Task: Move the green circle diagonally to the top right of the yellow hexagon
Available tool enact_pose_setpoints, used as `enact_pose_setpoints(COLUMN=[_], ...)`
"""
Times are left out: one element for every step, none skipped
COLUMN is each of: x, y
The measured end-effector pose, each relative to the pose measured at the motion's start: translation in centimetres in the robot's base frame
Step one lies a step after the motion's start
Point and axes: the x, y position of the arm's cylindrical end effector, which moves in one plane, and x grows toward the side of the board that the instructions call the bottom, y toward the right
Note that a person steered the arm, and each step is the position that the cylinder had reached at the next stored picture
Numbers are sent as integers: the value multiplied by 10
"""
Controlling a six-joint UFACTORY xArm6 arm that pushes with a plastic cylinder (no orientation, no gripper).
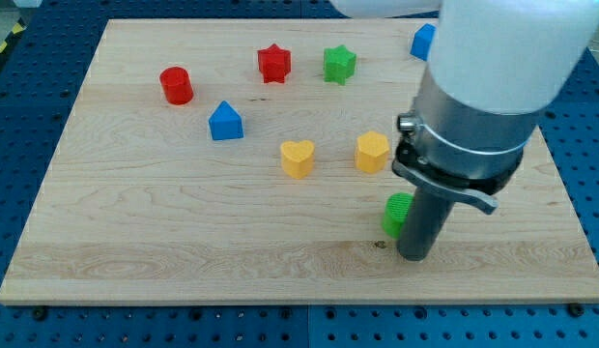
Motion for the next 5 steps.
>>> enact_pose_setpoints(x=[-3, 33, 15, -24, -33], y=[-1, -4, -27, -41, -50])
